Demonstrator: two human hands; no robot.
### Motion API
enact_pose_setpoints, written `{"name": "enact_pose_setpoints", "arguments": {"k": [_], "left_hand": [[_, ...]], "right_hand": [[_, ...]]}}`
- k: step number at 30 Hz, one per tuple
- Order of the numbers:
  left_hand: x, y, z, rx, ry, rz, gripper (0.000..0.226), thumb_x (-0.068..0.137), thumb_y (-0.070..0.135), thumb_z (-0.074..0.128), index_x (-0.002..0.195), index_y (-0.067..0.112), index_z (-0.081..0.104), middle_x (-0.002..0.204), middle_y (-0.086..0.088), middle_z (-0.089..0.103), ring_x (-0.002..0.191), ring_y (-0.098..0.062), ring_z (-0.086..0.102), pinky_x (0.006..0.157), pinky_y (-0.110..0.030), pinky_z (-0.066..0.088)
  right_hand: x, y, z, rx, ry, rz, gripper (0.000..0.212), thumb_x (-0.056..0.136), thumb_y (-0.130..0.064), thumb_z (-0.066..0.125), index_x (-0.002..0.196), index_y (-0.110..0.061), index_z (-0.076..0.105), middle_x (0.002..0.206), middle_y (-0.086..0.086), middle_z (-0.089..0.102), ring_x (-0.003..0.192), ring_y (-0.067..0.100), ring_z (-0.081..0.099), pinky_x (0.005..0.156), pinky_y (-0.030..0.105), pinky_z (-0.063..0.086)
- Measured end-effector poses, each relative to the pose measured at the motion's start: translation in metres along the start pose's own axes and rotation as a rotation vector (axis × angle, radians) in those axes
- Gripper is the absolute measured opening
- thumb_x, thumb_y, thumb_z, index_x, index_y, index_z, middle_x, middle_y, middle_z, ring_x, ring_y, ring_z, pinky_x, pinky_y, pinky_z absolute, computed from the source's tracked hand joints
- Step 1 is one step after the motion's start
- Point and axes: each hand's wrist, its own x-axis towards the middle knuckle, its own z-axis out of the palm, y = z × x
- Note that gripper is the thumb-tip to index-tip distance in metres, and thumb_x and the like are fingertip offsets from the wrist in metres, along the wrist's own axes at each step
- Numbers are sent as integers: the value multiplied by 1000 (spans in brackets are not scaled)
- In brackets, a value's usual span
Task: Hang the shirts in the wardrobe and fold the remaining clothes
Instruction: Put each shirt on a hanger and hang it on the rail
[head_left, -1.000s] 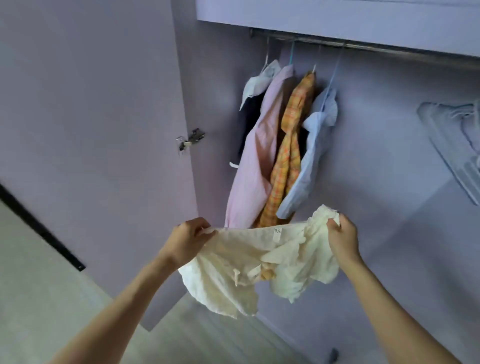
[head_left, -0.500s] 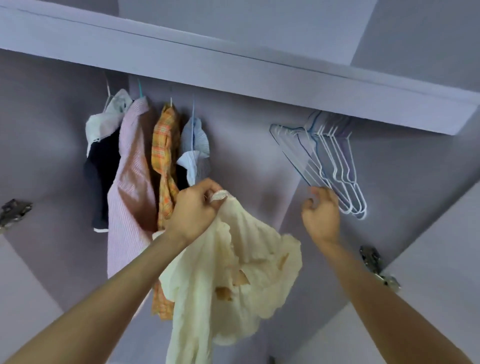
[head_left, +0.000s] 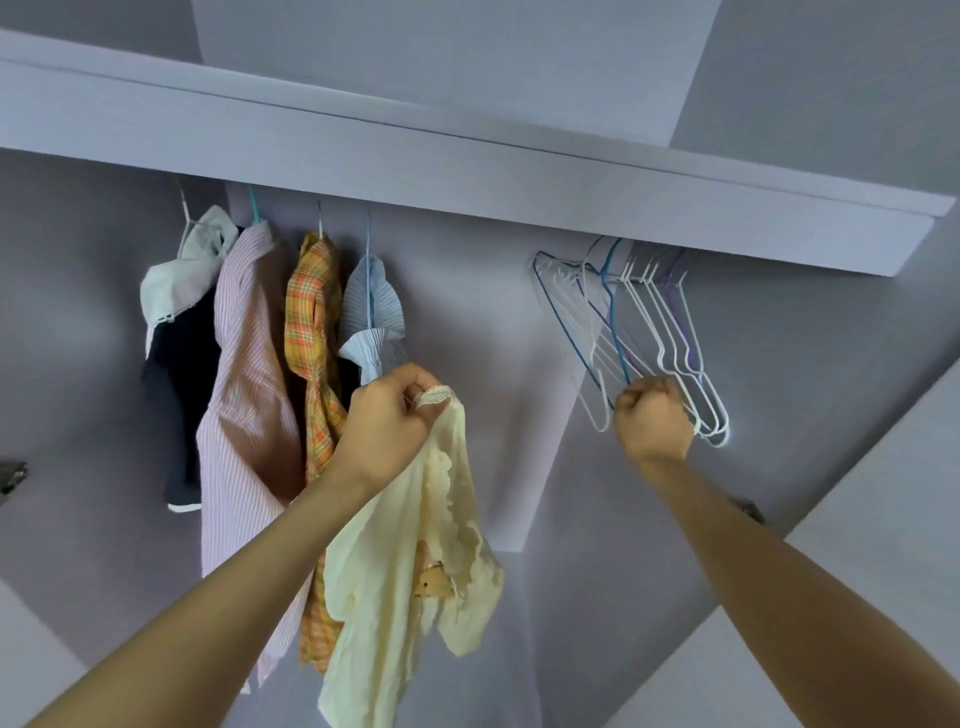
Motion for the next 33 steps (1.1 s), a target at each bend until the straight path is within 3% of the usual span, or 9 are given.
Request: {"name": "enact_pose_setpoints", "arguments": {"k": [6,9,11,14,20,23,27,29,33], "left_hand": [[-3,3,-5,-18,15,-41,27,82,9,66,68,29,56,59,13,54,59,8,53,58,-2,36],[-2,5,-10,-23,19,-61,29,83,8,66,67,29,55,59,12,53,57,0,52,59,-4,37],[-1,5,-12,-23,13,-76,23,84,8,65,70,24,58,61,10,54,59,-3,51,60,-6,37],[-4,6,-15,-15,3,-91,10,84,9,65,76,15,62,64,6,57,62,-6,52,61,-7,38],[-15,3,-23,-26,-22,-103,7,84,8,64,79,12,63,62,5,55,60,-10,50,62,-15,39],[-21,3,-23,-53,-32,-117,10,85,7,64,77,13,62,63,3,55,61,-13,50,65,-23,40],[-31,5,-22,-56,-23,-126,15,85,6,64,75,18,60,62,5,54,59,-8,49,59,-13,38],[-37,6,-23,-55,-8,-135,20,84,4,63,73,20,59,62,5,55,58,-4,49,58,-8,37],[-56,9,-23,-59,3,-185,23,85,5,63,72,24,59,71,-6,63,66,-10,55,63,-11,41]], "right_hand": [[-4,-30,10,137,-152,5,40,95,-36,43,120,-7,55,92,11,63,99,34,59,77,36,42],[4,-55,13,660,-413,249,51,97,-33,44,138,-3,36,94,12,62,92,28,60,81,31,46],[13,-68,19,944,-458,427,38,98,-12,41,132,4,39,75,15,58,65,21,55,59,23,49],[20,-79,26,955,-298,457,35,94,3,29,121,9,51,69,2,48,56,10,39,52,15,35],[12,-76,28,923,-167,308,41,102,-22,28,110,6,57,118,12,61,66,8,44,71,24,37],[7,-76,23,955,-175,256,34,100,-18,31,108,3,56,92,1,59,70,9,46,71,23,38],[-6,-73,11,972,-150,222,23,95,-5,32,98,-5,55,88,7,56,62,9,44,62,21,36],[-23,-70,6,999,-170,220,23,93,-3,33,90,-10,55,70,4,50,54,9,42,55,20,35],[-93,-37,9,993,-182,173,28,94,-1,42,72,-16,48,56,6,36,46,13,35,50,28,30]]}}
